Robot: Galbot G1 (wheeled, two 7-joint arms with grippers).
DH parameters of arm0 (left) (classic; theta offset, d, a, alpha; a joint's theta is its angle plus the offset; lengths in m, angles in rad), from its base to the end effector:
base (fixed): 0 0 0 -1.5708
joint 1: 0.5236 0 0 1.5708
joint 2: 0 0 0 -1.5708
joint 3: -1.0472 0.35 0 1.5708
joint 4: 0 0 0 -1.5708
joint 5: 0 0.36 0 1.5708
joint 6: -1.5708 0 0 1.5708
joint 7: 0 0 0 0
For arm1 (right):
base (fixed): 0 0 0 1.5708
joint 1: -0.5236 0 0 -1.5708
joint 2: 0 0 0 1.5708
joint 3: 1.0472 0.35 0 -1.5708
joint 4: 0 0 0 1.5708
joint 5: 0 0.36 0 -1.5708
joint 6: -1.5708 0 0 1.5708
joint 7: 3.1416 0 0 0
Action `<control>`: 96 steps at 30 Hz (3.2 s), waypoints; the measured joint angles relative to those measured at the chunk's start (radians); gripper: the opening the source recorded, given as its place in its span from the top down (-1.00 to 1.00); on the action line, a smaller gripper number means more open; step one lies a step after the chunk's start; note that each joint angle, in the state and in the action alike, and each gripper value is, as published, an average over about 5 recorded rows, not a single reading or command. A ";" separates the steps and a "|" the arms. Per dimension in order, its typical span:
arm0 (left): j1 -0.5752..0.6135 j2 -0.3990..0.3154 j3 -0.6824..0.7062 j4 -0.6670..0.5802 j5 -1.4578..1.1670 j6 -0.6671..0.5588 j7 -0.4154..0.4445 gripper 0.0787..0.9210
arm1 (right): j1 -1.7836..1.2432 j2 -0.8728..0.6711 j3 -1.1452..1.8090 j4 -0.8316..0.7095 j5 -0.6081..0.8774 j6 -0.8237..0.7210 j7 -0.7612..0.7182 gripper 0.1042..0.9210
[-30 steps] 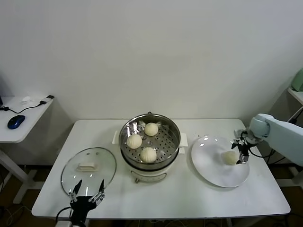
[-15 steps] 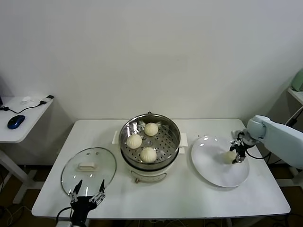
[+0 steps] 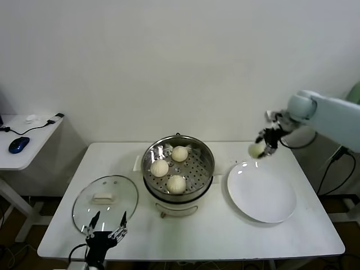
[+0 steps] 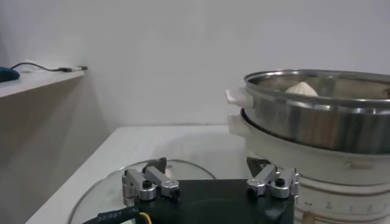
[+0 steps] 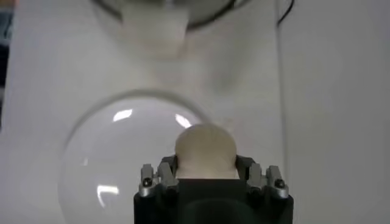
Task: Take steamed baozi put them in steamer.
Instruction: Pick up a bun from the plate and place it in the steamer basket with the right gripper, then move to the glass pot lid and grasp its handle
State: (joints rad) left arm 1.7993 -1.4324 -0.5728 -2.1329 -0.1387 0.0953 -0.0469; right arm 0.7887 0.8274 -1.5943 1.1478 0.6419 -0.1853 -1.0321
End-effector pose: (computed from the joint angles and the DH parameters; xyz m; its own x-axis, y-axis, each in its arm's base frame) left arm 0.1166 0.0366 -0.3207 -0.9599 -0.0152 0.2801 -0.0124 0.9999 0.0115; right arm 0.5815 -0.1305 -0.0191 -0.2208 -0.2476 0.9434 -0.9742 0.0093 -0.2256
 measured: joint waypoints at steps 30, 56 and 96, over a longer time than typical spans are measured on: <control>-0.010 0.007 -0.001 -0.010 -0.012 0.007 0.007 -0.77 | -0.081 0.268 -0.052 0.178 0.209 -0.256 0.267 -0.30; -0.024 0.017 -0.003 -0.031 -0.016 0.004 0.014 -0.77 | -0.074 0.228 0.069 0.083 0.266 -0.116 0.164 -0.76; -0.133 0.112 -0.034 0.094 0.243 -0.177 -0.109 -0.77 | -1.983 0.156 2.041 0.370 -0.174 0.306 0.915 -0.76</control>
State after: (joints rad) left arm 1.6660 -1.3203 -0.6069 -2.0386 0.1044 -0.0817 -0.1559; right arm -1.1939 0.9834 0.4464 1.5176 0.4684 0.1203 -0.1172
